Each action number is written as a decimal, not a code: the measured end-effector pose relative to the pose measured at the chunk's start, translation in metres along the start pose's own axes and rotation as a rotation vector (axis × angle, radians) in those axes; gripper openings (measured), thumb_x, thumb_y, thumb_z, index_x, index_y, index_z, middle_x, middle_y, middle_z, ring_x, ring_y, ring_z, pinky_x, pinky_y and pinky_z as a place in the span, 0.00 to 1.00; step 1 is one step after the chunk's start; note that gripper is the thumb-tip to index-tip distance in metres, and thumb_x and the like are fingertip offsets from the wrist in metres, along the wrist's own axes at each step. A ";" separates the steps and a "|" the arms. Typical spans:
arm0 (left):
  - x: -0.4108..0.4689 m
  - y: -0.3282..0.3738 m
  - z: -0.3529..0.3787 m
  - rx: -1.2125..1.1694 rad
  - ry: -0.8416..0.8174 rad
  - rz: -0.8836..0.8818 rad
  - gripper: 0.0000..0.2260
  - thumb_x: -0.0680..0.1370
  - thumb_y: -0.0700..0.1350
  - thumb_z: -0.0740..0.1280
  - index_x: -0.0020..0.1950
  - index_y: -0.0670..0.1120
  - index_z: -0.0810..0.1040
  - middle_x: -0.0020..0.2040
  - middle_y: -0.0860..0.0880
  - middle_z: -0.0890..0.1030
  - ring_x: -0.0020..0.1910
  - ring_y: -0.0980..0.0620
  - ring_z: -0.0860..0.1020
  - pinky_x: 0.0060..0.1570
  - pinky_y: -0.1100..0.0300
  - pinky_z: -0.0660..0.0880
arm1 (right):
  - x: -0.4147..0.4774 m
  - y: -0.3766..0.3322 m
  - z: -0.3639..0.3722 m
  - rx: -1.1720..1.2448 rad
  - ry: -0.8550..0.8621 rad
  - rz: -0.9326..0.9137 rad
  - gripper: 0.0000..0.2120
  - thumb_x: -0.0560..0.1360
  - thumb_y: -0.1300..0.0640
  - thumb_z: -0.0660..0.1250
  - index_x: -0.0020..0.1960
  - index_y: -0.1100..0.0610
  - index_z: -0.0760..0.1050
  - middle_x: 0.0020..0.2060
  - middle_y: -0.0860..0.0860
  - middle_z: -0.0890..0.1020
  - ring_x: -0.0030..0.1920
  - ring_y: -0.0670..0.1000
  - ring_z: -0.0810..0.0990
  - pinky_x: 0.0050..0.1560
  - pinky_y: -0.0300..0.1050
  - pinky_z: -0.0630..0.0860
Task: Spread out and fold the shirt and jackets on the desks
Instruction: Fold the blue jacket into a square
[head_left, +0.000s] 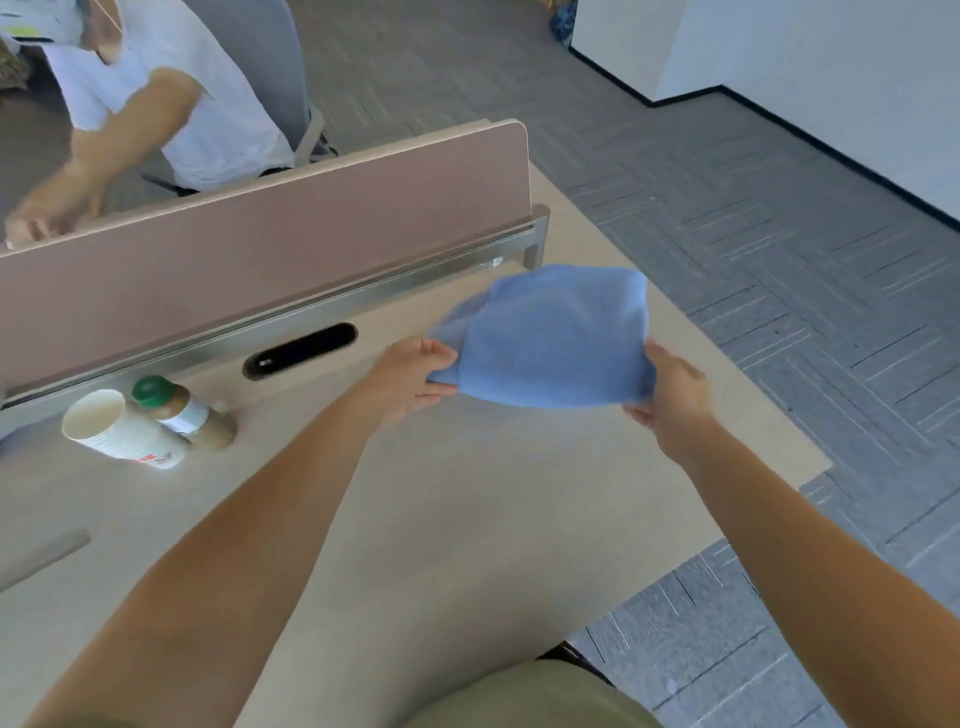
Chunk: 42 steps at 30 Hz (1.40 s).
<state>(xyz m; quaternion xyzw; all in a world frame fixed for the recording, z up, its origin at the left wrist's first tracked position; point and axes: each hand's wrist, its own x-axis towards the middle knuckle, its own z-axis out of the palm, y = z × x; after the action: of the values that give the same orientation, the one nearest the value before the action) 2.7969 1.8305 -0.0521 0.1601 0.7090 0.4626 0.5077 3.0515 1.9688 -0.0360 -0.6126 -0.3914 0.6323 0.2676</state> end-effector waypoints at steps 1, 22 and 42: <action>0.005 -0.026 0.005 0.045 -0.001 -0.063 0.06 0.81 0.49 0.67 0.47 0.51 0.72 0.54 0.48 0.81 0.48 0.49 0.83 0.61 0.52 0.75 | 0.004 0.025 -0.004 -0.054 0.022 0.082 0.08 0.77 0.46 0.69 0.47 0.50 0.76 0.52 0.51 0.79 0.54 0.57 0.81 0.53 0.54 0.80; 0.035 -0.119 0.004 0.515 0.708 -0.135 0.32 0.73 0.41 0.66 0.75 0.49 0.58 0.78 0.43 0.48 0.74 0.35 0.54 0.74 0.42 0.57 | 0.041 0.096 0.003 -0.984 -0.283 -0.083 0.11 0.77 0.50 0.67 0.59 0.48 0.74 0.47 0.48 0.77 0.41 0.49 0.78 0.38 0.40 0.73; 0.021 -0.171 -0.020 0.678 0.293 -0.094 0.50 0.70 0.60 0.76 0.74 0.73 0.39 0.75 0.58 0.25 0.80 0.41 0.38 0.77 0.44 0.55 | 0.134 0.067 0.193 -0.940 -0.499 -0.406 0.07 0.75 0.58 0.65 0.39 0.53 0.71 0.34 0.50 0.77 0.38 0.55 0.77 0.32 0.42 0.68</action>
<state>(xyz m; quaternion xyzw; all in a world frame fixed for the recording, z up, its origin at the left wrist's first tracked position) 2.8117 1.7461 -0.2026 0.2184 0.8937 0.1958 0.3395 2.8572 2.0090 -0.1777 -0.4106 -0.7919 0.4517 -0.0182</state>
